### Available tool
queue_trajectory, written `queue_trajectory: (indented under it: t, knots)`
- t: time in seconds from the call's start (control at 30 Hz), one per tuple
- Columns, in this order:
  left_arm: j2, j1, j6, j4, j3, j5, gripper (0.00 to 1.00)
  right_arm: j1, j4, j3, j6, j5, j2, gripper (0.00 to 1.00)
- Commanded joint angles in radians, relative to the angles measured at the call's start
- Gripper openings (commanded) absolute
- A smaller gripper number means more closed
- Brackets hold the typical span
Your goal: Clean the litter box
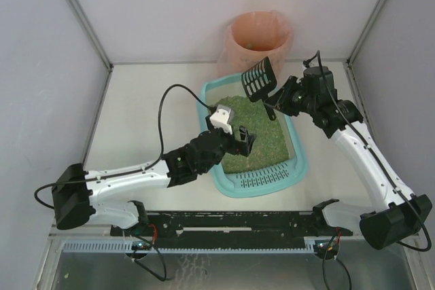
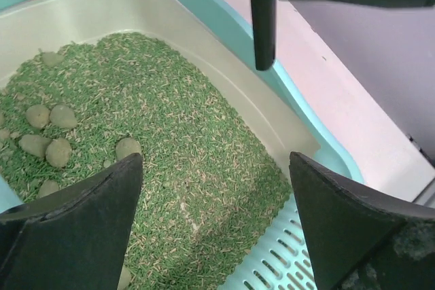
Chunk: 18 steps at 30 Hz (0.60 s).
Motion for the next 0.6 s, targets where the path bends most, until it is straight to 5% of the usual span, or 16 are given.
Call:
queue_trajectory:
  t: [0.0,0.13,0.4,0.57]
  knots:
    - [-0.034,-0.001,0.163,0.245,-0.056,0.151,0.92,-0.017,0.123,-0.023,0.084,-0.114,-0.061,0.0]
    - [-0.007,0.008,0.247,0.256,-0.032,0.176,0.93,-0.019,0.15,-0.042,0.126,-0.187,-0.084,0.0]
    - [0.032,0.156,0.158,0.31,0.016,0.417,0.91,-0.009,0.148,-0.057,0.157,-0.251,-0.119,0.0]
    - [0.06,0.158,0.176,0.314,0.069,0.447,0.88,0.005,0.148,-0.057,0.162,-0.258,-0.118,0.0]
